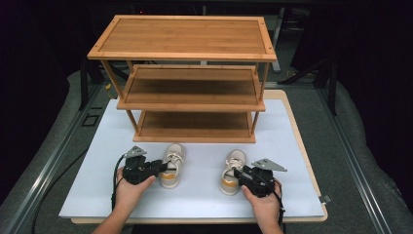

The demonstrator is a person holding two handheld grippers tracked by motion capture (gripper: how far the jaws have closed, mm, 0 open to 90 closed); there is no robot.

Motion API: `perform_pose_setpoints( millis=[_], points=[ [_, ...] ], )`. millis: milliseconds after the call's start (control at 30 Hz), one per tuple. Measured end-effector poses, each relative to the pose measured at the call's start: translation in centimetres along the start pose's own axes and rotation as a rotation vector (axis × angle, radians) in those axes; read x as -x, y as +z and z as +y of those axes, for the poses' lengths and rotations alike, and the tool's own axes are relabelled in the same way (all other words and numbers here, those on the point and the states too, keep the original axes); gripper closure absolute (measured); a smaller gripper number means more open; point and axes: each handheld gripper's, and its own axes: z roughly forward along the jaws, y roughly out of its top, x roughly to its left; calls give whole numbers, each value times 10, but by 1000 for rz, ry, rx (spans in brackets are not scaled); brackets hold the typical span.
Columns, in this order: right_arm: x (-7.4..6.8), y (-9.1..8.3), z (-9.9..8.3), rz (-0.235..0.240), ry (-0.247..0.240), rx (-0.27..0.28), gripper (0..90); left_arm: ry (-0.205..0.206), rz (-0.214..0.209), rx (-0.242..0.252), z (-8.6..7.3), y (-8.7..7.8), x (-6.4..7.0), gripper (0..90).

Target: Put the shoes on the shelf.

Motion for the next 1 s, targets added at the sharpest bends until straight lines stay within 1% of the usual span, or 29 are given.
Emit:
perform_pose_setpoints(
  millis=[33,100,167,233,267,333,433,467,500,533,600,633,700,733,833,867,933,967,1000],
  points=[
    [-4,3,1,6,-15,5,573,0,-3,-2,0,0,2,649],
    [-12,9,3,27,-52,-3,578,2,-6,-4,-1,1,5,649],
    [-20,16,6,33,-91,-3,586,-5,-20,-9,0,3,8,648],
    [-23,20,8,56,-113,-7,596,-15,-28,-9,0,4,9,647],
    [-25,22,9,56,-120,-3,609,-25,-30,-7,0,5,10,647],
    [-26,24,12,59,-128,-9,630,-36,-32,-3,0,6,12,646],
    [-28,31,15,91,-126,-10,640,-31,-33,-3,-1,8,15,646],
    [-30,33,16,88,-128,-4,648,-31,-32,-3,-1,8,16,646],
    [-31,34,17,100,-131,-6,663,-32,-32,-1,-1,9,17,647],
    [-32,35,18,99,-134,-7,665,-35,-36,2,-1,10,18,647],
    [-35,38,19,120,-137,-5,670,-29,-31,8,-2,11,20,648],
    [-38,40,19,120,-141,-5,671,-27,-32,11,-3,11,21,648],
    [-41,43,19,148,-144,2,674,-27,-36,12,-4,12,23,648],
    [-43,44,19,139,-148,4,676,-30,-41,13,-4,12,23,649],
    [-50,48,18,170,-151,10,677,-53,-65,15,-5,14,25,650],
    [-52,49,18,187,-158,8,678,-54,-61,15,-6,14,27,650],
    [-55,50,18,157,-175,7,679,-56,-60,18,-6,14,28,650],
    [-55,50,18,168,-176,12,678,-62,-62,19,-6,14,28,650],
    [-55,50,18,159,-176,17,678,-64,-63,21,-6,14,28,650]
  ],
)
